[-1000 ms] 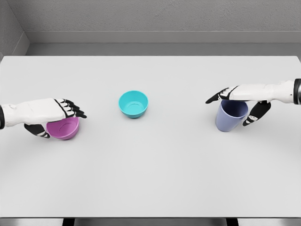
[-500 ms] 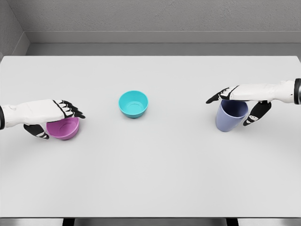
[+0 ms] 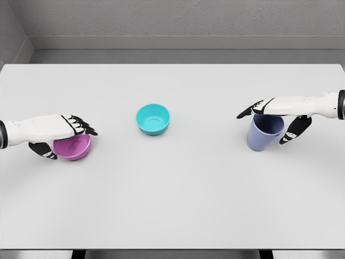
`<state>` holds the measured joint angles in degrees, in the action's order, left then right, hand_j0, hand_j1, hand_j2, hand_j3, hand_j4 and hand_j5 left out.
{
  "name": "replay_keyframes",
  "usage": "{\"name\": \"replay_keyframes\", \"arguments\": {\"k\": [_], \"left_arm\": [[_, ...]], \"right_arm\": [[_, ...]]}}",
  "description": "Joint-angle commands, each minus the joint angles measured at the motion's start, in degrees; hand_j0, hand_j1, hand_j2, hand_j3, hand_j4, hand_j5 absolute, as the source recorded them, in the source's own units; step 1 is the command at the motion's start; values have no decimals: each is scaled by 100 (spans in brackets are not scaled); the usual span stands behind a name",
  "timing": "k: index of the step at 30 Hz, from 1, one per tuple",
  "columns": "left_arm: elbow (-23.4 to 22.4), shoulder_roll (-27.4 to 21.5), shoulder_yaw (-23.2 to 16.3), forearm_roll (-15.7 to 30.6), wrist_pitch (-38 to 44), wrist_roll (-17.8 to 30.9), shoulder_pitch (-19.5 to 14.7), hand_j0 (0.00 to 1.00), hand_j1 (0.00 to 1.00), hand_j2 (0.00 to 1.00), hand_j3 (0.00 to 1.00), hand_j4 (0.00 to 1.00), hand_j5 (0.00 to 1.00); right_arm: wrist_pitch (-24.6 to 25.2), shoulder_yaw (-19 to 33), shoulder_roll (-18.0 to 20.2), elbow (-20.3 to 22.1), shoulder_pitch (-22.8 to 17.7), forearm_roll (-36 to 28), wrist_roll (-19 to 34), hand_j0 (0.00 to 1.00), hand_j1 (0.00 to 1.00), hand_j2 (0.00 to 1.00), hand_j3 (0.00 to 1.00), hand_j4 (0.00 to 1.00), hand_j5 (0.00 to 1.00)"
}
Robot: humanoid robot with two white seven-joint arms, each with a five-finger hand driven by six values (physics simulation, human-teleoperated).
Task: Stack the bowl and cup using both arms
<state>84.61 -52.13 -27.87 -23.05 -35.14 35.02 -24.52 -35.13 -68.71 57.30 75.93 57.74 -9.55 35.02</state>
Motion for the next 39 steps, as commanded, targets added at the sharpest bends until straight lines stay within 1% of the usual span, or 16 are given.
{"name": "replay_keyframes", "arguments": {"k": [1,16,22,24,29,31,33,36,39], "left_arm": [[-58,28,1,28,14,-2,0,100,100,100,100,100,100],[-93,107,1,-51,14,-2,-9,100,100,100,100,100,100],[-93,116,1,-156,14,-2,-9,87,87,87,87,87,87],[-93,116,1,-165,14,-2,-9,84,84,84,84,84,84],[-93,107,1,-165,14,-2,0,72,72,72,72,72,72],[-93,107,1,-156,14,-2,0,72,72,72,72,72,72],[-93,107,1,-156,14,-2,0,69,69,69,69,69,69],[-93,107,1,-139,14,-2,0,67,67,67,67,67,67],[-76,107,1,-121,14,-2,0,67,67,67,67,67,67]], "right_arm": [[13,7,9,0,0,-38,-2,100,100,100,100,100,100],[15,7,18,0,0,-38,-2,100,100,100,100,100,100],[15,7,18,0,0,-38,-2,100,100,100,100,100,100],[15,7,18,0,0,-38,-2,100,100,100,100,100,100],[15,7,18,-8,0,-38,-2,100,100,100,100,100,100],[15,7,18,-8,9,-38,-2,100,100,100,100,100,100],[15,16,18,-8,9,-38,-2,100,100,100,100,100,100],[15,16,18,-8,9,-38,-2,100,100,100,100,100,100],[15,16,18,-8,17,-38,-2,100,100,100,100,100,100]]}}
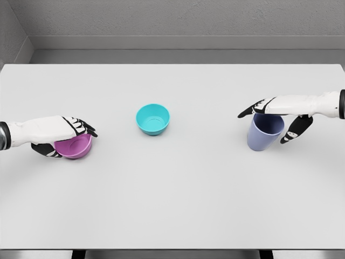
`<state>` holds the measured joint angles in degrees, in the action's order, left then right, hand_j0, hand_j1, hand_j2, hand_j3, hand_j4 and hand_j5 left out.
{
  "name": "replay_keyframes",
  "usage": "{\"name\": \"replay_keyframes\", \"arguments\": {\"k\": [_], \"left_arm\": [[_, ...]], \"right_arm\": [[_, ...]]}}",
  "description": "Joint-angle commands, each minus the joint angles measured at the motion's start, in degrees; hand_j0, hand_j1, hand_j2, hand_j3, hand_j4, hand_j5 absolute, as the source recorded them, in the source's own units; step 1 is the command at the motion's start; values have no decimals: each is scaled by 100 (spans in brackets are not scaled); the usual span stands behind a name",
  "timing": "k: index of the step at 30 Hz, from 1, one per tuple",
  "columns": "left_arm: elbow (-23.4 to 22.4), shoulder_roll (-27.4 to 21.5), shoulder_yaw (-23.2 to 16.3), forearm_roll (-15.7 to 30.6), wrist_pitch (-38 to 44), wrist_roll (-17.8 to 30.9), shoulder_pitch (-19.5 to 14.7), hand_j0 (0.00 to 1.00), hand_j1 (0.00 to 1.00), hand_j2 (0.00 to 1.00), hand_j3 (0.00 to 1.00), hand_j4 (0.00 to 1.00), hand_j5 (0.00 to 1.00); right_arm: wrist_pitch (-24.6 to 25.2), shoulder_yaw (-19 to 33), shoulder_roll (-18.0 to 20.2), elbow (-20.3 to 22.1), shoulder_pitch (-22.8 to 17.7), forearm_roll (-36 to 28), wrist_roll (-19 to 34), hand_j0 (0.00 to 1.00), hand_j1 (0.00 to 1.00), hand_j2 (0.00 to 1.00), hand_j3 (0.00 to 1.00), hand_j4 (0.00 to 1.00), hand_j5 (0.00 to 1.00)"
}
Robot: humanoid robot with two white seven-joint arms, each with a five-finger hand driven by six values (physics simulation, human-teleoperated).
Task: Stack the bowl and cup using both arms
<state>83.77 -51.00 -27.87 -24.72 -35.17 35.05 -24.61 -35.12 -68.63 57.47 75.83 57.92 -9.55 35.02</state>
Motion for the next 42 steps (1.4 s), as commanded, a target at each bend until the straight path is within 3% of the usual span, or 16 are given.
{"name": "replay_keyframes", "arguments": {"k": [1,20,23,42], "left_arm": [[25,-6,1,56,17,-5,-9,67,67,67,67,67,67],[395,99,-8,99,17,-5,-343,66,66,66,66,66,66],[386,161,-245,91,17,-5,-571,66,66,66,66,66,66],[377,591,-606,29,17,-5,-1028,66,66,66,66,66,66]], "right_arm": [[14,7,1,2,0,-38,-2,100,100,100,100,100,100],[12,7,1,10,0,-38,-2,100,100,100,100,100,100],[12,-1,1,10,0,-38,-2,100,100,100,100,100,100],[12,-1,1,10,0,-38,-2,100,100,100,100,100,100]]}}
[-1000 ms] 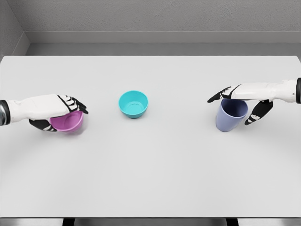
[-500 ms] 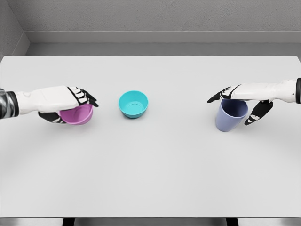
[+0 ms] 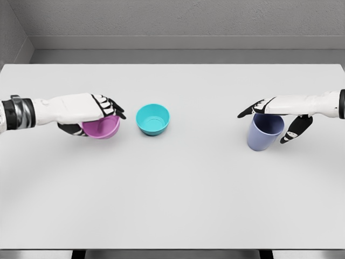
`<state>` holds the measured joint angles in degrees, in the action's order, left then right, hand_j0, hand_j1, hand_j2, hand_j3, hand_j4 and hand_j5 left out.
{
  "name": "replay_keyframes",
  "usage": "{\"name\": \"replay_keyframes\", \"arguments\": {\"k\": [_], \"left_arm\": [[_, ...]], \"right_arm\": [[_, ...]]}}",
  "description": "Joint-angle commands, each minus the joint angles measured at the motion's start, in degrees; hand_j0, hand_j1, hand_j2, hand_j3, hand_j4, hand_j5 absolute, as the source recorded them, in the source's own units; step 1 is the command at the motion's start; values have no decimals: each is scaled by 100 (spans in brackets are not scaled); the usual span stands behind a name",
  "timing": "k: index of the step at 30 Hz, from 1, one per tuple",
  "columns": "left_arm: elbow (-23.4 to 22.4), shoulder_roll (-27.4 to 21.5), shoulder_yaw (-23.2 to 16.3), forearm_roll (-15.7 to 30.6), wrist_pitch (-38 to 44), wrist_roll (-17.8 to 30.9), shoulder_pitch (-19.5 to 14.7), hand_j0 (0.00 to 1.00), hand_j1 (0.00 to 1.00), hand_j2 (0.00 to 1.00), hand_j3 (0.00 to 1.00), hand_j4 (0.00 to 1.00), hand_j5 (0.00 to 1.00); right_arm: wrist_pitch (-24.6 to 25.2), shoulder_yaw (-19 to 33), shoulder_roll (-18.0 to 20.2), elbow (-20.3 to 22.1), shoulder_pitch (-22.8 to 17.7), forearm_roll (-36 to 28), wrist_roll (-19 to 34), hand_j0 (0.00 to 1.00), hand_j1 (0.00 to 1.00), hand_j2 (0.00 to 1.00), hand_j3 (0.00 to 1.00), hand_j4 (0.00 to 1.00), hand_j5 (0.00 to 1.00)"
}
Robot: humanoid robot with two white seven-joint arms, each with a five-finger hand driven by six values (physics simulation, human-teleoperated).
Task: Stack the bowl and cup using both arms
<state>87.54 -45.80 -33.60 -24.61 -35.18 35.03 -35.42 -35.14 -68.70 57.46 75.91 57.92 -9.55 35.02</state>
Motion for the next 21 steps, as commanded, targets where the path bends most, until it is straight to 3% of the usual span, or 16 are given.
{"name": "replay_keyframes", "arguments": {"k": [1,12,15,21], "left_arm": [[-1,89,-120,18,18,-3,-18,66,66,66,66,66,66],[-71,317,-199,9,18,-3,-299,66,66,66,66,66,66],[-88,335,-516,0,18,-3,-475,66,66,66,66,66,66],[-97,379,-524,0,18,-3,-554,66,66,66,66,66,66]], "right_arm": [[14,6,2,2,0,-38,-2,100,100,100,100,100,100],[14,6,11,3,9,-29,-2,100,100,100,100,100,100],[14,6,11,11,9,-29,-2,100,100,100,100,100,100],[14,-3,11,11,9,-29,-2,100,100,100,100,100,100]]}}
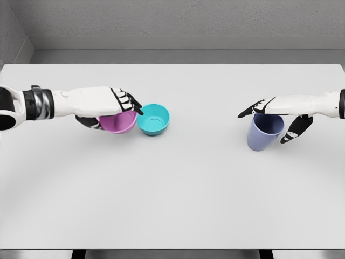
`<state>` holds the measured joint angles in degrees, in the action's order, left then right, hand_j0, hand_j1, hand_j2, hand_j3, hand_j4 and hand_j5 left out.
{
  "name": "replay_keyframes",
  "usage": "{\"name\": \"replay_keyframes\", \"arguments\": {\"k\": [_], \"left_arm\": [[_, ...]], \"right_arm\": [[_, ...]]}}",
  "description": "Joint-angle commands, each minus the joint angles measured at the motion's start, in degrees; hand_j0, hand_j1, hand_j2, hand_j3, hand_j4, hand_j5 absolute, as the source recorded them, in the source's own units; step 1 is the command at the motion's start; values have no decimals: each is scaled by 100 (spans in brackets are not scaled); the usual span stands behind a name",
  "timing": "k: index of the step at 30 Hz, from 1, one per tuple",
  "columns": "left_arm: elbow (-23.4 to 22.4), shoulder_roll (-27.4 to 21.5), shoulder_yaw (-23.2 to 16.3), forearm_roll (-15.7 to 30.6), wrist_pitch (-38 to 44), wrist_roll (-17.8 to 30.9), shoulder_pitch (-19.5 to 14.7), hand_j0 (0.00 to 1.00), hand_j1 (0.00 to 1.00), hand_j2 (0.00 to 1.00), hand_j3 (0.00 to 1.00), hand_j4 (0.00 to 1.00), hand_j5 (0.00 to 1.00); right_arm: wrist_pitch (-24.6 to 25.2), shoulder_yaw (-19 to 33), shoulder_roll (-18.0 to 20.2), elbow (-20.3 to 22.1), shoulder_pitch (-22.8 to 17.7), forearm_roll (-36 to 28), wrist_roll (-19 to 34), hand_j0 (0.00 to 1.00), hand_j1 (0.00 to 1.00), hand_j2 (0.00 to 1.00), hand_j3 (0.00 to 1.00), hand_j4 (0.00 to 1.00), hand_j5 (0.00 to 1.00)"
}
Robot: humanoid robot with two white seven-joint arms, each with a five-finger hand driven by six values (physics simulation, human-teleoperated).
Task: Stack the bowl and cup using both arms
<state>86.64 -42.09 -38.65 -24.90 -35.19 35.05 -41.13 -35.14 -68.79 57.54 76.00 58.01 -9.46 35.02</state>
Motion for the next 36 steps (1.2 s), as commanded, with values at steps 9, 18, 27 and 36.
{"name": "replay_keyframes", "arguments": {"k": [9,18,27,36], "left_arm": [[-69,193,-28,20,19,-5,-114,65,65,65,65,65,65],[-165,377,-187,-77,19,-5,-299,65,65,65,65,65,65],[-244,456,-424,-24,19,-5,-606,65,65,65,65,65,65],[-534,817,-723,-77,19,-5,-888,65,65,65,65,65,65]], "right_arm": [[14,15,3,2,0,-38,-2,100,100,100,100,100,100],[14,6,3,2,0,-38,-2,100,100,100,100,100,100],[14,15,12,2,0,-38,-2,100,100,100,100,100,100],[14,15,12,2,0,-38,-2,100,100,100,100,100,100]]}}
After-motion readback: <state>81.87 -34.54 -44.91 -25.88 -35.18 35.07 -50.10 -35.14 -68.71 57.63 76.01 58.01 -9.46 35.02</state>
